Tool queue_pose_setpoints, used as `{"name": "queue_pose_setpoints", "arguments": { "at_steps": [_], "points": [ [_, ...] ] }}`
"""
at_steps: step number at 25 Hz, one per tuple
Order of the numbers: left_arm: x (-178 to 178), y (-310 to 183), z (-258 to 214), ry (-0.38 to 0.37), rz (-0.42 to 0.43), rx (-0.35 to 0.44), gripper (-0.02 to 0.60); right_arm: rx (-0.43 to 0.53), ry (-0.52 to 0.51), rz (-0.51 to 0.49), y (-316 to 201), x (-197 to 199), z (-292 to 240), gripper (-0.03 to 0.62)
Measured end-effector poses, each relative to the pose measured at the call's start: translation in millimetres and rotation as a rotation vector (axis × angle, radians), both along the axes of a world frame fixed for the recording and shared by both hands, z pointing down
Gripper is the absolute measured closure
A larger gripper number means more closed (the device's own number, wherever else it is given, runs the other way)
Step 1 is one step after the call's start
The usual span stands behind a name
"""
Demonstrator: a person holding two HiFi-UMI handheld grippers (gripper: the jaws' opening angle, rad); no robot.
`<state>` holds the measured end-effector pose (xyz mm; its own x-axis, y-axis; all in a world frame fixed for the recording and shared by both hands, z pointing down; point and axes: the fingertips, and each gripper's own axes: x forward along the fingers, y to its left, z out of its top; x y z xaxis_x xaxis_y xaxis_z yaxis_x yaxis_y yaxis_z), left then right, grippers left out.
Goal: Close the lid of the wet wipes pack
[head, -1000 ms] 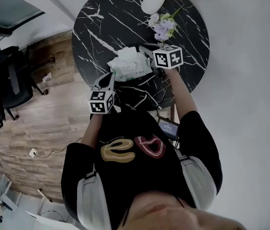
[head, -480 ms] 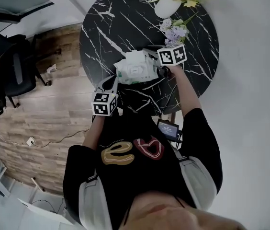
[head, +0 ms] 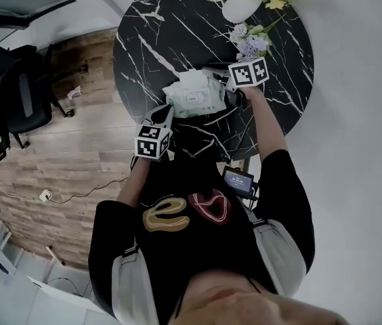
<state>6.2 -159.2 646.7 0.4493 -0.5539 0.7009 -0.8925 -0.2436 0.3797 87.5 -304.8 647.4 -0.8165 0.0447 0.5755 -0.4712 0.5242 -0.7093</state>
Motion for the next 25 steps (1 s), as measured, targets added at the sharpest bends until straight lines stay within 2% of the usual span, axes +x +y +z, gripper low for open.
{"name": "queue_pose_setpoints", "arguments": {
  "at_steps": [3,4,7,12,25],
  "points": [
    [3,0,4,-0.005,0.016,-0.01,0.563,-0.054,-0.029,-0.007,4,-2,-2,0.525],
    [3,-1,4,-0.002,0.017,-0.012,0.563,-0.061,-0.034,-0.012,4,-2,-2,0.548],
    [3,-3,7,0.011,0.019,-0.028,0.563,-0.059,-0.035,-0.016,5,-4,-2,0.557],
    [5,-2,7,0.0,0.054,-0.038,0.563,-0.039,-0.059,-0.03,4,-4,-8,0.566],
    [5,-2,8,0.0,0.048,-0.041,0.563,0.083,-0.095,-0.064,6,-6,-35,0.574]
  ]
}}
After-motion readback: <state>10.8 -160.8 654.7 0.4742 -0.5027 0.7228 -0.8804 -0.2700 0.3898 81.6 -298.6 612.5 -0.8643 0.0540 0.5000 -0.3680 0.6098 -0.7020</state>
